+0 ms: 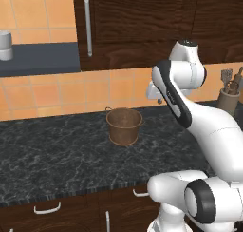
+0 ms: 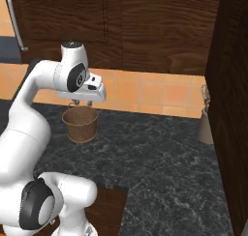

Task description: Open the cabinet, pick up the bread from the cabinet and place it in the basket. Then move the basket to the dining counter.

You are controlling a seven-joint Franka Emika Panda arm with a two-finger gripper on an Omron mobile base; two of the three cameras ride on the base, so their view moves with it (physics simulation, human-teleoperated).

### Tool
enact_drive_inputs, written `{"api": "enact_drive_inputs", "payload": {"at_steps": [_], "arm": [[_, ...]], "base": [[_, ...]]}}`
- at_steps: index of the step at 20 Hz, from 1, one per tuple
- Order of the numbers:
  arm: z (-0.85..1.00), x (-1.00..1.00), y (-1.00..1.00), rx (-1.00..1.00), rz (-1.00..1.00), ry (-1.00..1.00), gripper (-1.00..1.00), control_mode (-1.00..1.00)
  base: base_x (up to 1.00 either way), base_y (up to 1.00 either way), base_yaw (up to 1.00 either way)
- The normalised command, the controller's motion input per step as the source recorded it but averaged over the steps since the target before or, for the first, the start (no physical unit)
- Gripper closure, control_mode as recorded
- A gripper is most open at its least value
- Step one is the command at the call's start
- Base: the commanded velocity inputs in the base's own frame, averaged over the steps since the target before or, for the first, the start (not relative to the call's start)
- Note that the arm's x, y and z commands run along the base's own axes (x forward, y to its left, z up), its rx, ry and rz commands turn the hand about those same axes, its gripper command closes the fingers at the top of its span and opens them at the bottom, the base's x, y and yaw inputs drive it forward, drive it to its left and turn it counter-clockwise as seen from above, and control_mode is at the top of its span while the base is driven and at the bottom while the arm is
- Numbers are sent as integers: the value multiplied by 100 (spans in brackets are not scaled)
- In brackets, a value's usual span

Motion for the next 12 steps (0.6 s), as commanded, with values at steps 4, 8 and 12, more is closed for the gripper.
{"api": "enact_drive_inputs", "payload": {"at_steps": [4, 8, 12], "arm": [[6, 0, 56, -14, -4, 2, -100, -100], [49, 3, 100, -28, -14, -19, -100, -100], [99, 0, 94, -1, -4, -43, -100, -100]], "base": [[0, 0, 0], [0, 0, 0], [0, 0, 0]]}}
